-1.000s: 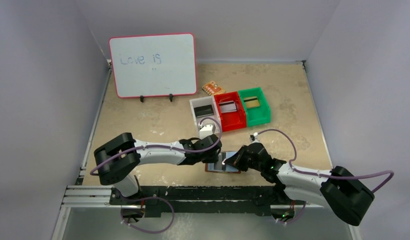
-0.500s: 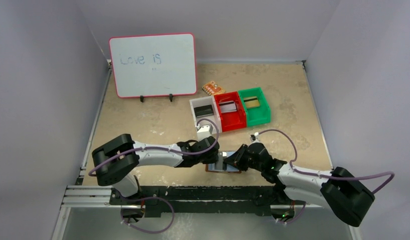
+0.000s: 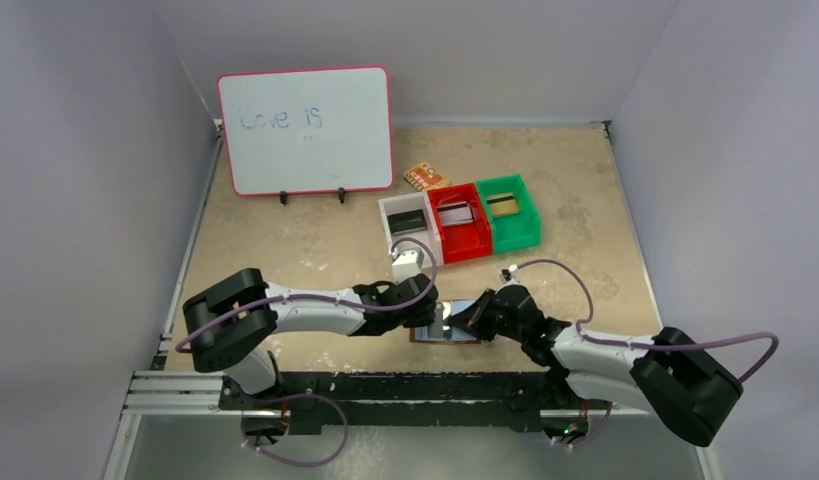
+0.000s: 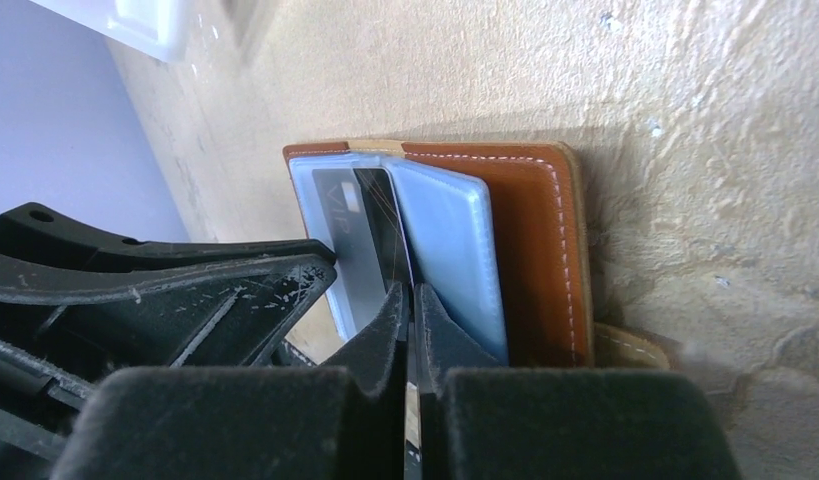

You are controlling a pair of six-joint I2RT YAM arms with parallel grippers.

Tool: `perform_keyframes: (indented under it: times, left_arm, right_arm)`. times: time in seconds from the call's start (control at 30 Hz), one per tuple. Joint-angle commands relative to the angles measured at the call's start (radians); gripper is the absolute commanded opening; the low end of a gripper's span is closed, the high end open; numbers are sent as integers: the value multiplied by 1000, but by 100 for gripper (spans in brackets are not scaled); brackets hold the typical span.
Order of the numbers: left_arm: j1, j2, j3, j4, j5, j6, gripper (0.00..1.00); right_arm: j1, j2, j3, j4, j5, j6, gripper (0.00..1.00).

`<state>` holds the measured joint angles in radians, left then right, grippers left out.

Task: Take the credit cards out of the card holder
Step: Remove the credit card from the card holder.

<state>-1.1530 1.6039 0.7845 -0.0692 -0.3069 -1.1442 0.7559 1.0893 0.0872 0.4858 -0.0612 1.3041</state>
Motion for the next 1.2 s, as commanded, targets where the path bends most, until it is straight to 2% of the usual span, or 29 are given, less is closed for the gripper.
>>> perform_keyframes:
  times: [0.0,0.27,0.43,0.53,0.67,0.83,1.03,1.17]
  left_arm:
    - [-20,8,-38,-86,12,-21,18]
    - [-20,10,-30,-93,1,-8,18]
    - [-20,23,-23,-56,38,14,18]
    - [-22,34,-14,-49,59,28,15]
    - [-24,54,-2,-57,77,39,11]
    - [-30,70,6,-79,75,40,7]
    - [-33,81,11,-85,76,45,5]
    - [-34,87,12,-87,76,43,3]
  right_arm:
    - [-4,-61,30,-114,69,2,0]
    - [-6,-289,-10,-302,138,39,0]
    - [-6,-348,-41,-249,109,43,1]
    - [-6,-329,-67,-166,75,63,7]
    - [-6,-281,-66,-112,66,76,21]
    - [-9,-195,-72,-39,50,104,30]
    - [-13,-112,-58,-12,47,95,30]
    - [-17,-91,-67,46,27,79,20]
